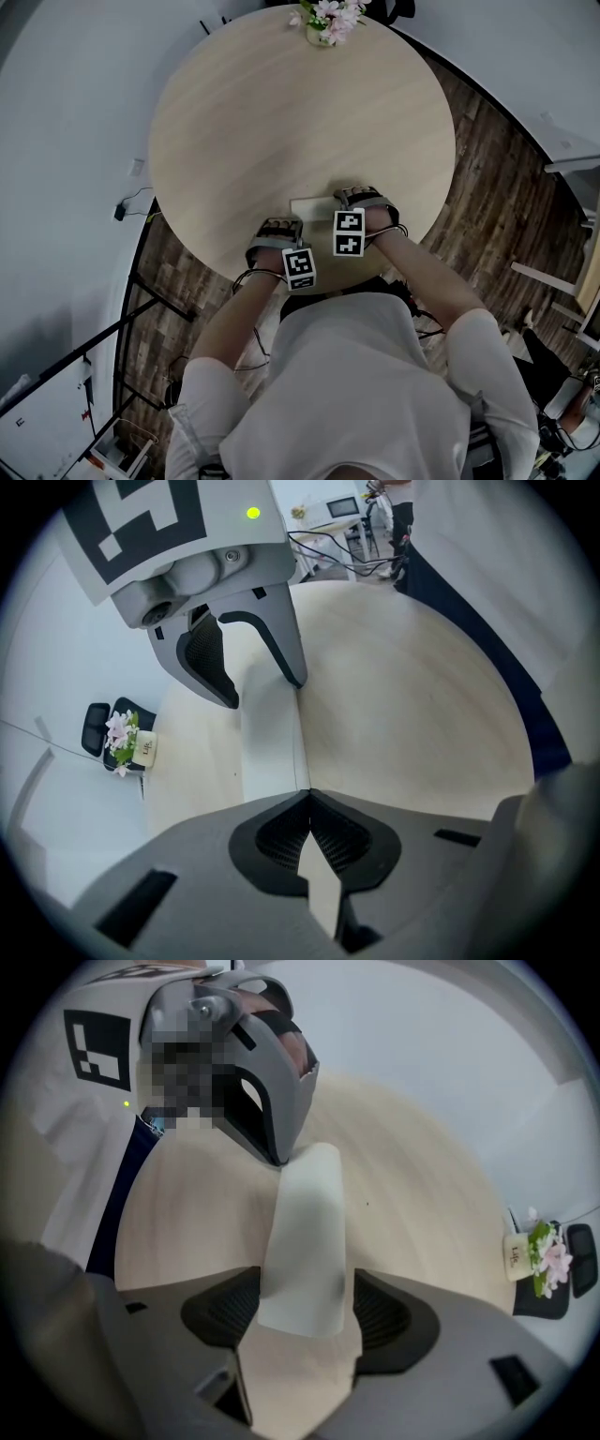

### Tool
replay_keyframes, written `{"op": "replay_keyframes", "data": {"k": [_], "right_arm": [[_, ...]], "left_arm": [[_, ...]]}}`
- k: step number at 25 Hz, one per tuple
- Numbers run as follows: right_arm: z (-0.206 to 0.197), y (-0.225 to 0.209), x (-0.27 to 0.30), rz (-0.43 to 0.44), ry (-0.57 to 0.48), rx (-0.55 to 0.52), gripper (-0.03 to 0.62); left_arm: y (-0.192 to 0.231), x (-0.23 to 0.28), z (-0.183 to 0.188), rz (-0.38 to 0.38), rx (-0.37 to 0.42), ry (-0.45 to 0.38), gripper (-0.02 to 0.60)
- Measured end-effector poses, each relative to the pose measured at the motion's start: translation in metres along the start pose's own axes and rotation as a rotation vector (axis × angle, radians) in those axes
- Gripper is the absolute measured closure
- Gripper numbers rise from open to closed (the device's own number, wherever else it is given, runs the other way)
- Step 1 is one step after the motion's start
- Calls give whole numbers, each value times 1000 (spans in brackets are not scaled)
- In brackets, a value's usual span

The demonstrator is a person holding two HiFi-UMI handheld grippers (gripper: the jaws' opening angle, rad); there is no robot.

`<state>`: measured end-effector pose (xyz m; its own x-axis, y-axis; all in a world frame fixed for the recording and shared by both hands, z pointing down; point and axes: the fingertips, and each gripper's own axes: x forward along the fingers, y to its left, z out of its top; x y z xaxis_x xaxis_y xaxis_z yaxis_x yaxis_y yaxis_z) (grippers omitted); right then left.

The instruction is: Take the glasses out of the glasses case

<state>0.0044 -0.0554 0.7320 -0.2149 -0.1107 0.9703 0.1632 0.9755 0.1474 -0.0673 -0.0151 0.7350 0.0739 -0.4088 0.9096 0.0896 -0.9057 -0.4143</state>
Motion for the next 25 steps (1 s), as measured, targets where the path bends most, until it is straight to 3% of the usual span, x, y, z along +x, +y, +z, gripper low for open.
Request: {"op": "replay_keyframes", "data": {"k": [12,21,25], "right_arm": [[-1,0,2,45,-18,18,321],[1,-6,-5,240,-81,101,321],[1,-11,-9,283,-100,118,321]], "left_arm": [[1,0,0,5,-1,8,577],[1,1,-1,11,0,17,577],[1,1,0,12,-4,16,577]]}}
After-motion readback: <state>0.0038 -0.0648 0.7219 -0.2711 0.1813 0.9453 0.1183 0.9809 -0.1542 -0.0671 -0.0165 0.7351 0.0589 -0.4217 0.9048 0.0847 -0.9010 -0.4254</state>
